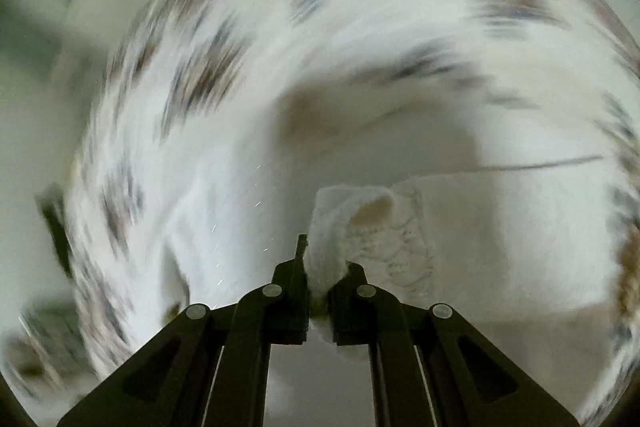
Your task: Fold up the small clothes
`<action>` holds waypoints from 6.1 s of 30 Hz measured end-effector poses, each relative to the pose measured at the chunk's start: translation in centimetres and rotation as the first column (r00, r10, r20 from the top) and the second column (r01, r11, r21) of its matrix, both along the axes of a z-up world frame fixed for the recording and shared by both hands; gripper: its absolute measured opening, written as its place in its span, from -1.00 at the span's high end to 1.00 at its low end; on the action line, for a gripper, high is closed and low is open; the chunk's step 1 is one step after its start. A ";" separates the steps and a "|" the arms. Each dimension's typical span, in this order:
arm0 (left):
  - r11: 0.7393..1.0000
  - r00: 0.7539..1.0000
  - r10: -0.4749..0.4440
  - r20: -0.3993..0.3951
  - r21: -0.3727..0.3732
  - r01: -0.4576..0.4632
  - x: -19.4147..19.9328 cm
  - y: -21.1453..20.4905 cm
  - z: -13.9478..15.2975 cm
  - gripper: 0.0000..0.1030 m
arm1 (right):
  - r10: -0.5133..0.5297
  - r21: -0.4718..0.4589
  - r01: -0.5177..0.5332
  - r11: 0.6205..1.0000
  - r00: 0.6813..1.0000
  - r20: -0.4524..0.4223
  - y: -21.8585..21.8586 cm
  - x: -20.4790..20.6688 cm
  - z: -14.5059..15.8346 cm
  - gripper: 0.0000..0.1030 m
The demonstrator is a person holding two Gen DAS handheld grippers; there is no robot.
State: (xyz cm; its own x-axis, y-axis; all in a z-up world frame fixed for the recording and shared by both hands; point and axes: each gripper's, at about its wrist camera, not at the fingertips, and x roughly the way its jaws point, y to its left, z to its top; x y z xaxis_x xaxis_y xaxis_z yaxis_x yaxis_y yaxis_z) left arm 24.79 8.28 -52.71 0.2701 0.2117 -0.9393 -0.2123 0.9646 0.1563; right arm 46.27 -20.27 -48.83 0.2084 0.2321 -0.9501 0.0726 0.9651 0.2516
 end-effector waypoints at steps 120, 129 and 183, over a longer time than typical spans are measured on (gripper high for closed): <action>0.997 0.996 0.077 0.048 -0.028 -0.076 1.0 -12.3 -0.8 -0.50 | -0.093 -0.061 0.092 0.994 0.996 -0.005 -23.5 0.4 -0.7 0.90; 0.991 0.994 0.093 0.063 -0.099 -0.087 0.6 -10.0 -0.4 -0.50 | -0.093 -0.103 0.088 0.991 0.995 -0.045 -27.7 -5.4 0.0 0.75; 0.996 0.996 0.081 -0.024 -0.042 -0.082 -6.9 -25.4 0.7 -0.99 | -0.069 0.198 0.124 0.972 0.962 -0.265 -41.2 13.1 -14.1 0.85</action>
State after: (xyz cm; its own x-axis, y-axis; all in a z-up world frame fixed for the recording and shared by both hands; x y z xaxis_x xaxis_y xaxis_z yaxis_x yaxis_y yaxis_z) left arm 17.86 -17.09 -52.01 0.2326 0.1919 -0.9535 -0.2873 0.9502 0.1211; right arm 59.37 -61.51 -62.94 -0.0025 0.4231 -0.9061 0.2508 0.8774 0.4090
